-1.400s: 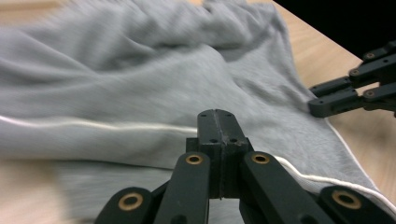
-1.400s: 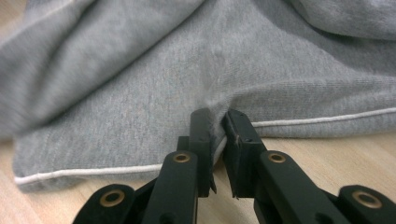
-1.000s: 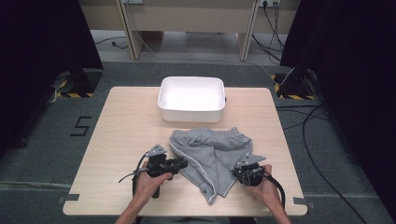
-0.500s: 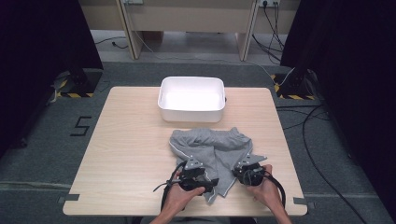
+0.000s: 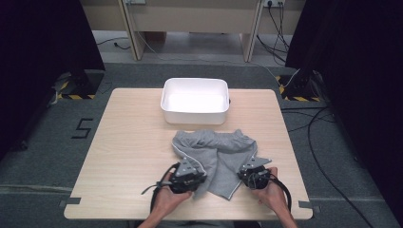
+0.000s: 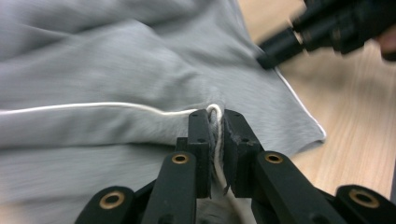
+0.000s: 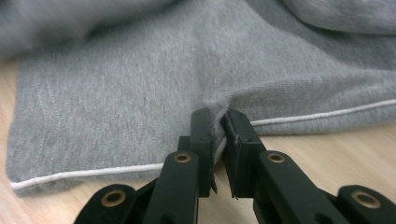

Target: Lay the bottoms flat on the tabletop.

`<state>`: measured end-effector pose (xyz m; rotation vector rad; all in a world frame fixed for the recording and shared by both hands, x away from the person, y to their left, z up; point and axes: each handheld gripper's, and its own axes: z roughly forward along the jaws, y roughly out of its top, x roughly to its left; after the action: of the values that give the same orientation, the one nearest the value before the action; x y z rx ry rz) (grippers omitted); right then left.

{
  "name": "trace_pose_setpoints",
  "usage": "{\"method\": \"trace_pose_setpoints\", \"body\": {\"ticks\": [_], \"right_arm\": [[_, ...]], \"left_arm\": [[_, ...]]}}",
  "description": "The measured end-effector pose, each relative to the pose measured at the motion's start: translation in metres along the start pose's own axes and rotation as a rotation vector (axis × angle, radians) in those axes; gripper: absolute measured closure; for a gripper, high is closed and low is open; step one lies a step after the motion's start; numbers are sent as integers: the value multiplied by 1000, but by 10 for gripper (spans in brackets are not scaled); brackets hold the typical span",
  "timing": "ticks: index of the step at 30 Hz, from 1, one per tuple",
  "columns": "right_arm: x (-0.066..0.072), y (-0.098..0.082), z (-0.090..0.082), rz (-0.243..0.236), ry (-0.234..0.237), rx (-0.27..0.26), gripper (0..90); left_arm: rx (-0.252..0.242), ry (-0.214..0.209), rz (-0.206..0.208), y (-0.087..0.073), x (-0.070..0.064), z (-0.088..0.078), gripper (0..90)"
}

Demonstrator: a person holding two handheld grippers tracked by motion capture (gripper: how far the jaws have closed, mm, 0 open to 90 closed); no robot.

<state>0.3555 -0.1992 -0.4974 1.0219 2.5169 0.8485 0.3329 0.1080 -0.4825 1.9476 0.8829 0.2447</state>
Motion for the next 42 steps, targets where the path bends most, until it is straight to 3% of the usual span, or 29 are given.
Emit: {"method": "trace_pose_setpoints", "body": {"ticks": [3,7,10,12,18,20,22,24,27,30,32,36,37,39,42], "right_arm": [[-7,-3,-3,-4,-19,13,830],[-24,-10,-9,37,-37,17,829],[-38,-16,-13,68,-61,15,829],[-46,-20,-16,83,-81,15,828],[-59,-27,-21,107,-132,24,816],[-58,-28,-24,89,-158,41,804],[-56,-30,-27,70,-194,64,741],[-51,-32,-31,95,-213,63,648],[-39,-31,-37,97,-185,4,544],[-25,-29,-41,95,-115,-47,494],[-18,-31,-39,101,-90,-36,480],[-13,-41,-33,100,-103,27,472],[-14,-44,-33,121,-100,3,474],[-16,-48,-35,144,-84,-11,475],[-17,-53,-36,149,-79,-35,481]], "left_arm": [[-27,57,-28,1,28,-27,823],[-42,93,-105,-8,61,-49,824],[-25,124,-114,-19,73,-55,825],[-8,124,-123,-28,77,-56,826],[20,107,-134,-47,77,-63,824],[23,113,-131,-52,76,-71,824],[18,111,-149,-59,77,-79,822],[21,87,-172,-65,76,-84,818],[34,69,-168,-71,70,-87,810],[36,68,-177,-74,66,-87,752],[47,86,-169,-73,63,-87,672],[64,101,-162,-75,52,-84,456],[72,101,-148,-76,49,-82,436],[88,100,-124,-78,45,-78,431],[93,126,-79,-78,47,-74,586]]}}
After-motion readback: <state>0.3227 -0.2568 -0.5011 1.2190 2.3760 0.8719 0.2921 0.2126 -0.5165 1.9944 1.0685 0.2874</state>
